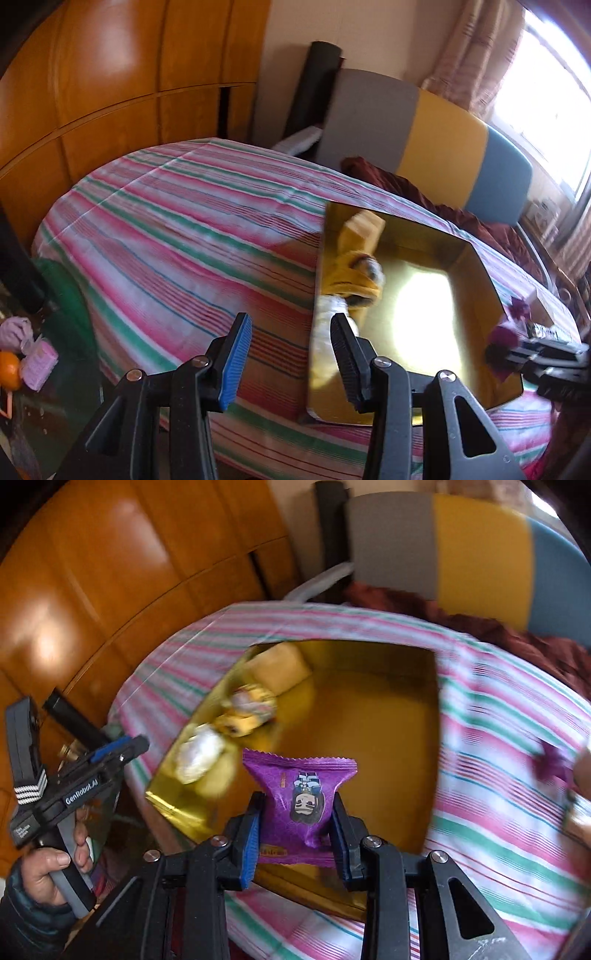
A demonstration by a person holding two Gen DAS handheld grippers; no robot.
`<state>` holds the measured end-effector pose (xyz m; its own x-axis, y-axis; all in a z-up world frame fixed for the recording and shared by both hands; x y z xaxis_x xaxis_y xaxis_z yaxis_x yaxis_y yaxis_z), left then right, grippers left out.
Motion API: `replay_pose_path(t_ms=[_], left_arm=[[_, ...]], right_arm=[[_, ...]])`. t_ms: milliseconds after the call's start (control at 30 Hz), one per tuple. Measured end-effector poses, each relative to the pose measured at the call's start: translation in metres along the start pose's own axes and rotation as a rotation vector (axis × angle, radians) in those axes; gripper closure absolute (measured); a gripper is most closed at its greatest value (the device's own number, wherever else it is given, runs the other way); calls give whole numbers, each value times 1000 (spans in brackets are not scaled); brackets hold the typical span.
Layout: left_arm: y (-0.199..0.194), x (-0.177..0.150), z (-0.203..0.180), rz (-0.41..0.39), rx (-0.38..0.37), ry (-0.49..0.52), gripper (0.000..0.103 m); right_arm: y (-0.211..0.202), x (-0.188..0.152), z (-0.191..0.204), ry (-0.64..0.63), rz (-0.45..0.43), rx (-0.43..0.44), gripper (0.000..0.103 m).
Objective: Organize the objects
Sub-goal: 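Carry the purple snack packet into the gold tray and open the right tool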
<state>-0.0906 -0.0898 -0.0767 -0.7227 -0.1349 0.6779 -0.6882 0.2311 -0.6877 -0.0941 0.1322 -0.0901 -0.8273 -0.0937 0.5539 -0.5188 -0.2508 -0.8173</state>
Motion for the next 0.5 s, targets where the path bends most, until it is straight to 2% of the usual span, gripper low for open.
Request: replay_pose_path(t_ms=[267,333,433,500], left_arm=[[-2,1,19,-12,14,-50,58],[0,-1,20,-6,14,-52,58],[1,-2,20,-1,13,-51,58],[2,-2,20,-1,14,-49,58]], right_arm=[[60,2,61,-58,96,68,69],[72,0,73,-68,118,99,66],[80,-5,83,-70,129,138,66],[80,-8,86,-78,126,150,61]])
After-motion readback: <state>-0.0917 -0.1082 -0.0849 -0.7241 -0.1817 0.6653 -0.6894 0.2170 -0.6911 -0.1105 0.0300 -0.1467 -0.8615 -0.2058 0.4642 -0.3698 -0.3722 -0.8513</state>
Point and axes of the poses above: each gripper's, at about its wrist camera, not at the fingertips, and y roughly the way its jaws point, z to its left, x to its top, the point moved 6 cm from there along y, roughly the way its jaws point, and after that the axes turned 8 degrees about -x, right-handed, at the moved point
